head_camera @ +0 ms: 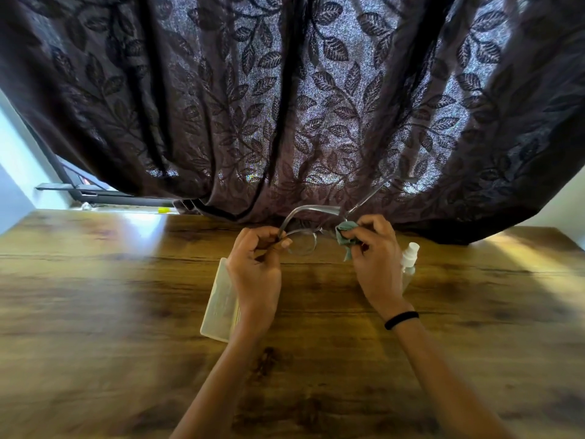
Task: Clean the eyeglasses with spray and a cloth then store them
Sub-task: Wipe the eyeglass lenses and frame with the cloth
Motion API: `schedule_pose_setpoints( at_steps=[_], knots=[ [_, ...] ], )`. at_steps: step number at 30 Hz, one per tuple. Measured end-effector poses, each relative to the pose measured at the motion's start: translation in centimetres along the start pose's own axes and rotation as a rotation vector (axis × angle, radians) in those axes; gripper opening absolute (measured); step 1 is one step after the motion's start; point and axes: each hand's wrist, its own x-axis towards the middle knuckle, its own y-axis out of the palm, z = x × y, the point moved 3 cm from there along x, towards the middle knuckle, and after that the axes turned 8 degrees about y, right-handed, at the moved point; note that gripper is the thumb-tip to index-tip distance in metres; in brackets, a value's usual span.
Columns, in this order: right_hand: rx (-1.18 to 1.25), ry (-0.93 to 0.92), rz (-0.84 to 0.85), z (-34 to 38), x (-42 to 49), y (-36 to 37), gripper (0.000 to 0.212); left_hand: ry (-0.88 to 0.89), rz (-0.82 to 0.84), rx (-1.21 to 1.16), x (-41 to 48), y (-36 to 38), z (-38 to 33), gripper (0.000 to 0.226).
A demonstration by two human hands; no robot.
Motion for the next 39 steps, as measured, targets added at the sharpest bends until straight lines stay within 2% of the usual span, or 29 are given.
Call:
schedule_pose_setpoints(
  at_steps=[5,8,11,14,16,18,20,22,24,26,28,31,33,37,39],
  knots=[
    [0.217,0.111,0.068,0.2,-0.5,0.8,0.024,-0.002,0.003,0.027,-0.2,0.2,0.1,0.028],
    [0.398,0.239,0.245,0.7,-0.4,1.0,0.039,-0.019,0.004,0.035,-0.1,0.0,0.3,0.024],
    [0.528,0.27,0.386,1.2,-0.2,0.8,0.043,-0.021,-0.005,0.063,0.0,-0.2,0.8,0.023],
    [0.602,0.389,0.319,0.8,-0.2,0.0,0.035,-0.048,-0.028,0.062,0.1,-0.2,1.2,0.023],
    [0.549,0.403,0.207,0.1,-0.7,-0.7,0.038,-0.059,-0.056,0.054,0.2,-0.3,1.4,0.024],
    [0.386,0.366,0.206,-0.9,-1.8,-1.1,0.037,-0.054,-0.079,0.049,0.3,-0.4,1.4,0.025],
    [0.193,0.412,0.385,-2.0,-3.4,-0.6,0.027,-0.066,-0.096,0.042,0.4,-0.5,1.5,0.025],
    [0.026,0.474,0.583,-3.2,-5.2,0.1,0.037,-0.089,-0.1,0.028,0.4,-0.5,1.7,0.027],
    [-0.061,0.482,0.68,-3.7,-6.5,0.4,0.047,-0.108,-0.096,0.016,0.3,-0.4,1.9,0.029],
    [-0.144,0.43,0.66,-3.6,-6.6,0.3,0.048,-0.142,-0.093,-0.019,0.3,-0.4,2.1,0.024],
    [-0.147,0.352,0.55,-3.0,-5.8,-0.4,0.037,-0.194,-0.096,-0.075,0.2,-0.3,2.2,0.019],
    [0.143,0.378,0.36,-1.6,-3.5,-1.8,0.019,-0.296,-0.098,-0.181,0.0,-0.2,2.4,0.016],
    [0.429,0.47,0.323,-0.9,-2.0,-2.4,0.015,-0.37,-0.08,-0.287,-0.2,-0.1,2.5,0.016],
    [0.886,0.602,0.386,0.1,-0.5,-2.9,0.033,-0.457,-0.021,-0.408,-1.0,0.5,2.4,0.013],
    [0.975,0.611,0.412,0.2,-0.2,-2.9,0.041,-0.499,-0.001,-0.437,-1.4,0.8,2.5,0.012]
  ],
)
